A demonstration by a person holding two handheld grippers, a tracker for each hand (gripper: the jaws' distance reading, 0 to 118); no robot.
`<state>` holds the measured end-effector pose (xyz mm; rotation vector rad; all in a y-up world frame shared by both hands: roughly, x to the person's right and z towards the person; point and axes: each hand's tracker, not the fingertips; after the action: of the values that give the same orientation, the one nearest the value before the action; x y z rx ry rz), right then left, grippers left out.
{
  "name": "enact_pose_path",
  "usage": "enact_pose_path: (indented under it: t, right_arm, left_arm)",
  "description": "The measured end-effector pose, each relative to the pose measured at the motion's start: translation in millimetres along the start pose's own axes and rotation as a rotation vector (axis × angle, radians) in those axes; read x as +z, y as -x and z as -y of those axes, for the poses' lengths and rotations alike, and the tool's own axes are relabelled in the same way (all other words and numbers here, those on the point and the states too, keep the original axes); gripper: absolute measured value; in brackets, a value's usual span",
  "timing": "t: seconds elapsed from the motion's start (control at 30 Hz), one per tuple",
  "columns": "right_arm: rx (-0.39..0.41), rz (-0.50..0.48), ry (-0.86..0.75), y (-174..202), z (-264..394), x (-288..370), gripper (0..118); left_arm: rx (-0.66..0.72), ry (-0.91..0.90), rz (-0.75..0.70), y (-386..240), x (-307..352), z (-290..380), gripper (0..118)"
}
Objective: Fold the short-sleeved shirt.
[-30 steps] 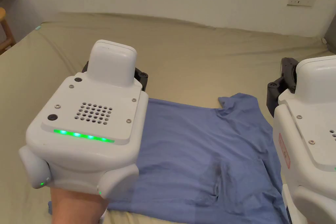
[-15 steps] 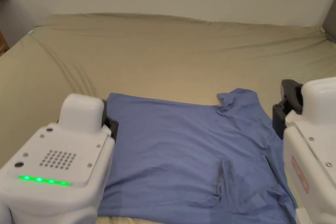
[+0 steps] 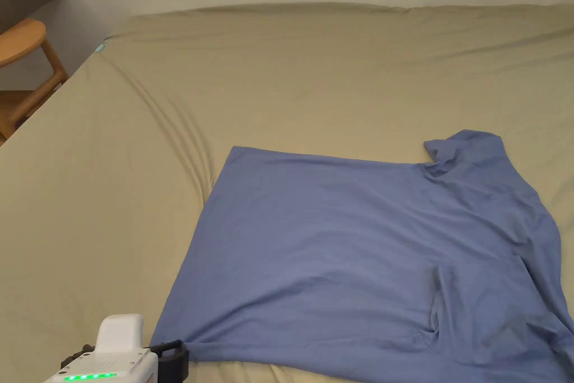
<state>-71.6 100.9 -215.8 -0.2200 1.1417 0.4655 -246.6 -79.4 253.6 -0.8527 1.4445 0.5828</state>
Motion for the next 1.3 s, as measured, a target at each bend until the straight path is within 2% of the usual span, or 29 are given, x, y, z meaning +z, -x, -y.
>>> enact_pose_path:
  t: [0.1,0.17,0.2,0.23,0.3,0.33,0.37,0.4,0.5,0.6,0.7,0.77,0.8,0.83,0.87,0.9,0.93,1.03,1.13,1.17,1.2,1.23,1.27,1.3]
  right_arm:
    - [-0.003,0.014,0.017,-3,0,-1,0]
    - [-0.001,0.022,0.026,-3,-2,0,0]
    - [-0.007,0.023,0.029,-4,-3,-1,0]
    - [-0.015,0.022,0.031,-5,-4,-1,0]
    - [-0.022,0.026,0.031,-5,-7,0,0]
    - [-0.021,0.028,0.031,-4,-8,0,0]
    - [-0.020,0.029,0.032,-4,-9,-1,0]
    - [-0.019,0.028,0.032,-4,-10,-1,0]
    - [-0.040,0.006,0.040,-6,-12,-5,0]
    - [-0.072,-0.003,0.067,-10,-7,-9,0]
    - [-0.069,-0.008,0.152,-14,10,-20,0]
    - [-0.096,-0.008,0.236,-18,31,-33,3]
    - [-0.105,-0.010,0.309,-21,46,-42,21]
    - [-0.112,-0.014,0.381,-24,59,-50,57]
    - [-0.120,-0.029,0.459,-24,74,-58,87]
    - [-0.129,-0.039,0.507,-24,88,-64,104]
    - [-0.128,-0.049,0.529,-24,102,-68,110]
    - [-0.092,-0.047,0.619,-16,129,-77,109]
    - [-0.124,-0.060,0.665,-13,147,-91,108]
    - [-0.141,-0.061,0.664,-13,150,-96,102]
    - [-0.163,-0.069,0.667,-10,149,-98,89]
    - [-0.193,-0.074,0.664,-10,147,-100,55]
    - [-0.217,-0.077,0.658,-11,146,-102,31]
    - [-0.239,-0.092,0.647,-12,145,-104,13]
  left_arm:
    - [-0.029,0.003,-0.001,-5,-14,-5,110]
    - [-0.063,0.035,0.001,-8,-27,-3,104]
    - [-0.072,0.059,0.011,-10,-31,-2,93]
    - [-0.068,0.079,0.044,-12,-35,0,70]
    - [0.003,0.055,0.150,-19,-20,1,42]
    - [0.004,0.059,0.146,-22,-17,0,23]
    - [-0.021,0.059,0.149,-26,-15,-1,12]
    - [-0.032,0.051,0.158,-28,-12,0,8]
    - [-0.053,0.042,0.147,-33,-10,-2,7]
    - [-0.013,-0.028,0.137,-25,4,-5,7]
    - [-0.003,-0.097,0.148,-22,35,-12,7]
    - [0.022,-0.151,0.163,-21,51,-13,7]
    - [0.029,-0.164,0.163,-19,51,-13,7]
    - [0.033,-0.175,0.163,-20,56,-13,7]
    - [0.031,-0.180,0.162,-21,58,-13,7]
    - [0.029,-0.185,0.158,-22,60,-13,7]
    - [0.028,-0.193,0.155,-22,59,-14,7]
    - [0.019,-0.196,0.150,-22,58,-14,7]
    - [0.030,-0.183,0.148,-24,60,-17,7]
    - [0.041,-0.181,0.149,-23,59,-17,7]
    - [0.046,-0.178,0.148,-21,53,-19,7]
    - [0.048,-0.173,0.147,-21,52,-19,7]
    - [0.049,-0.172,0.146,-21,51,-19,7]
    - [0.052,-0.169,0.146,-20,50,-19,7]
